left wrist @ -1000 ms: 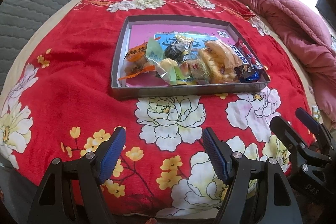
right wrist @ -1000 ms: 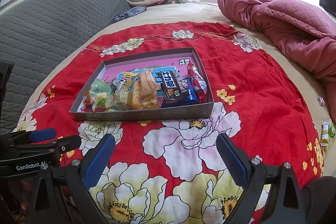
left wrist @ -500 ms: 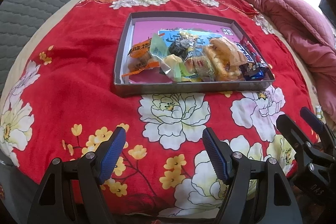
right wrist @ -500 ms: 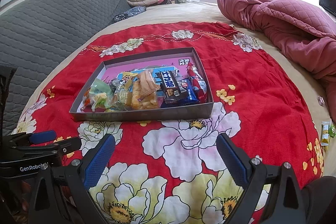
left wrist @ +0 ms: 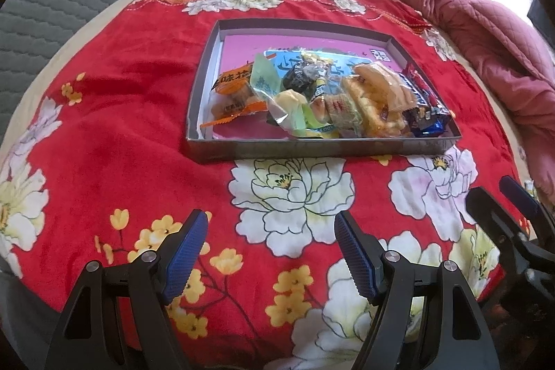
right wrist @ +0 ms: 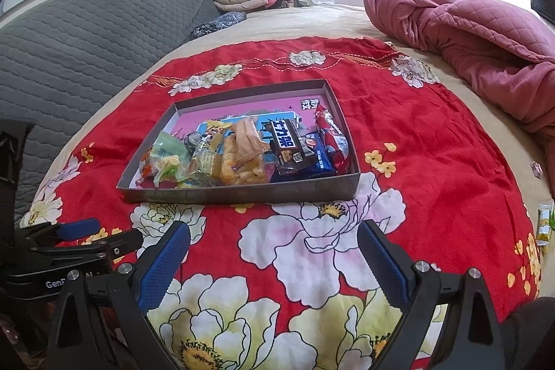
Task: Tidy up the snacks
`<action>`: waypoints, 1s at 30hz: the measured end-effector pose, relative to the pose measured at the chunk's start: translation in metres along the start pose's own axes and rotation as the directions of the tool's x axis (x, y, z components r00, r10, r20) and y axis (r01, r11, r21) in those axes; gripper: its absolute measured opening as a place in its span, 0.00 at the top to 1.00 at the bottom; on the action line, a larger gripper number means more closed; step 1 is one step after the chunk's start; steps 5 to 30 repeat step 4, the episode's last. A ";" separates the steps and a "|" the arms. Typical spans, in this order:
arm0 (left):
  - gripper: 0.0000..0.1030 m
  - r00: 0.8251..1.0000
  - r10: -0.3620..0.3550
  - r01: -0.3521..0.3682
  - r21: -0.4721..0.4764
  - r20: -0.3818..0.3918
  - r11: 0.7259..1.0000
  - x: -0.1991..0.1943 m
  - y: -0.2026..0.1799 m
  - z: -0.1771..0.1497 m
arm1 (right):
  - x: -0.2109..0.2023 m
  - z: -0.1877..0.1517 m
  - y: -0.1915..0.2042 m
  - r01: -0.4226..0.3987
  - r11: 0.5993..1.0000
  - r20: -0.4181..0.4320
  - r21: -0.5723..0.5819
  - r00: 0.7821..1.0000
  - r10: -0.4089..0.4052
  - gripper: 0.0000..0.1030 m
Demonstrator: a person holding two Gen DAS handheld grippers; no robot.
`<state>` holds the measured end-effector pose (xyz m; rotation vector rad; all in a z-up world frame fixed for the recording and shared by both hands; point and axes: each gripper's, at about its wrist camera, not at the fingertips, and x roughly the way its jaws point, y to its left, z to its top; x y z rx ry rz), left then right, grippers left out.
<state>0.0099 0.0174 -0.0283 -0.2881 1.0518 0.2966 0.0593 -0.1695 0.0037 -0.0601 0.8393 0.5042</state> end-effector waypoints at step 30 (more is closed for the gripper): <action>0.26 1.000 0.012 -0.012 -0.007 0.011 1.000 0.005 0.010 0.007 | 0.006 0.003 -0.008 -0.002 1.000 -0.002 0.024 1.000 0.002 0.06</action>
